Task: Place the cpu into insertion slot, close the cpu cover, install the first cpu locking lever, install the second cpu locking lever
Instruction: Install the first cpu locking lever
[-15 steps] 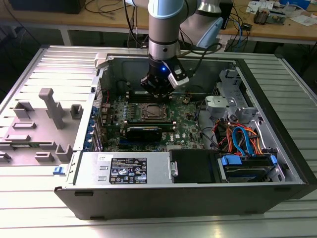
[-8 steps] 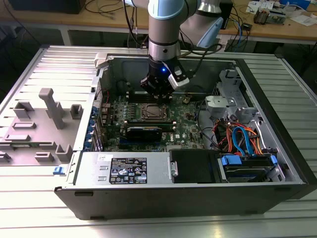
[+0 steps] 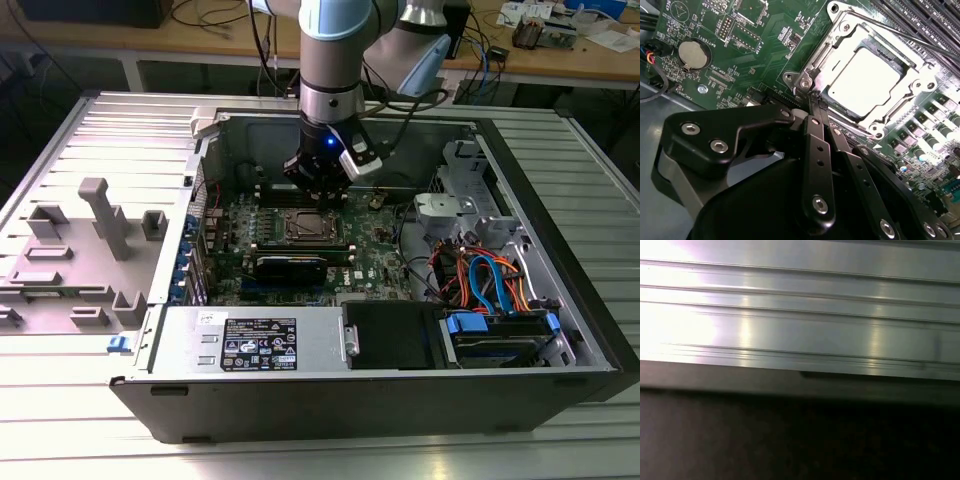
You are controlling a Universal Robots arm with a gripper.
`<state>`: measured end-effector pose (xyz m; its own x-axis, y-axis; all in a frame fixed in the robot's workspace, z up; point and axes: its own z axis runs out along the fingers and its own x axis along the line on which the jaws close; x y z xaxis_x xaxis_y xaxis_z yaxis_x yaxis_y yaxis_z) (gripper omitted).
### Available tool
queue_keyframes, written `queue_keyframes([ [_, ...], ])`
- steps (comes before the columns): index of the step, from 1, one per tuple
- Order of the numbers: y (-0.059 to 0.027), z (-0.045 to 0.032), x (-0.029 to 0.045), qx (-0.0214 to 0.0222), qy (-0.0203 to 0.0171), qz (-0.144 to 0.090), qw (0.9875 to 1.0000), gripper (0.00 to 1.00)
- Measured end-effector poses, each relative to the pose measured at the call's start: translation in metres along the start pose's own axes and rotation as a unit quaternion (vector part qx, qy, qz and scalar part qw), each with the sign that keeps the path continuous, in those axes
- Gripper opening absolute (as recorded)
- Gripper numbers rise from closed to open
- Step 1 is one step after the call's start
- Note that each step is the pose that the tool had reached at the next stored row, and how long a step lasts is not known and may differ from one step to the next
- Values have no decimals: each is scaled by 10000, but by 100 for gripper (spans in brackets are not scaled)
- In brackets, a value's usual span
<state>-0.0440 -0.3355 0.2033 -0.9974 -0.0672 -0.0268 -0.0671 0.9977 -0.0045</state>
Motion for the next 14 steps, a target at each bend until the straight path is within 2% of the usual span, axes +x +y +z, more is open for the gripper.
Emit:
queue_keyframes([
  [5, 0, 10, -1, -7, -1, 0, 10000, 11],
  [7, 1, -7, -2, -15, -4, 1, 10000, 11],
  [8, 1, -65, -4, -15, -3, 0, 10000, 11],
  [10, -40, -66, -1, -14, -2, 0, 10000, 11],
  [14, -48, -66, 0, -14, -2, 0, 10000, 11],
])
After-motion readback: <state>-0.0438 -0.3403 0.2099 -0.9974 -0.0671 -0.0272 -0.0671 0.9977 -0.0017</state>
